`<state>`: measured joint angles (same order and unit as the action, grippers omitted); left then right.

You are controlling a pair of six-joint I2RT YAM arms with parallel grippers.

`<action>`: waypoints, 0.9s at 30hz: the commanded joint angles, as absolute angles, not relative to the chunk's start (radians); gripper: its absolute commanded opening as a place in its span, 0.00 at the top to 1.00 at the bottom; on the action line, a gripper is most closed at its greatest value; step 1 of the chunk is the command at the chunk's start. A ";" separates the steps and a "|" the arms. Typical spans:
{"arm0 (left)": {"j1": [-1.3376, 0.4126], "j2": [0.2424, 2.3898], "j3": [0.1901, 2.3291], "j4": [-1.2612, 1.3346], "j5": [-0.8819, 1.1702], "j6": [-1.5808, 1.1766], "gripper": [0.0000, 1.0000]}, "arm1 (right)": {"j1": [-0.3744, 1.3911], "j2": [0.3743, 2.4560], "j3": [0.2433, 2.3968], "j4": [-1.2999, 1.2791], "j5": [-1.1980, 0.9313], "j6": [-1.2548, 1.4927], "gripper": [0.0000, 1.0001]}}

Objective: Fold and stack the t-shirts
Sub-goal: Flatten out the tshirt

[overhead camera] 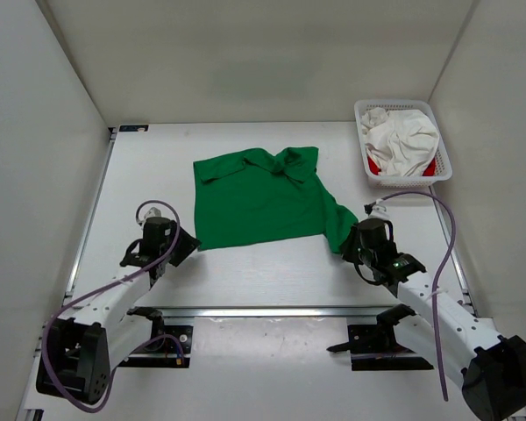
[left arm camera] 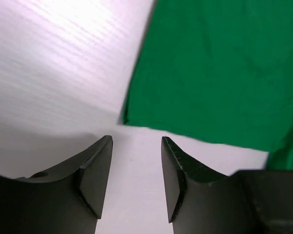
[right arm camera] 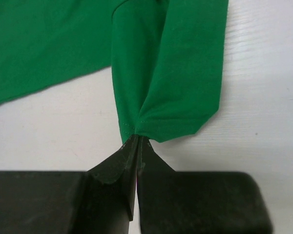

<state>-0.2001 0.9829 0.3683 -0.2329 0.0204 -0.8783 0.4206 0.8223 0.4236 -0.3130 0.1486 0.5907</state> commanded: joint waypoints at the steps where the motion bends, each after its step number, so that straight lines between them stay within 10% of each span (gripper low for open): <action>1: -0.204 0.957 0.304 -0.138 -0.009 -0.983 0.45 | 0.433 0.834 0.417 -0.266 0.124 0.591 1.00; 27: -0.227 1.127 0.238 0.147 -0.058 -1.094 0.69 | 0.454 0.841 0.410 -0.195 0.100 0.588 1.00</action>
<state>-0.2283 1.1172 0.2344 0.1059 -0.0109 -1.0973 0.4541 0.8516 0.4126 -0.2451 0.1085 0.5911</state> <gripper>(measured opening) 0.306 0.006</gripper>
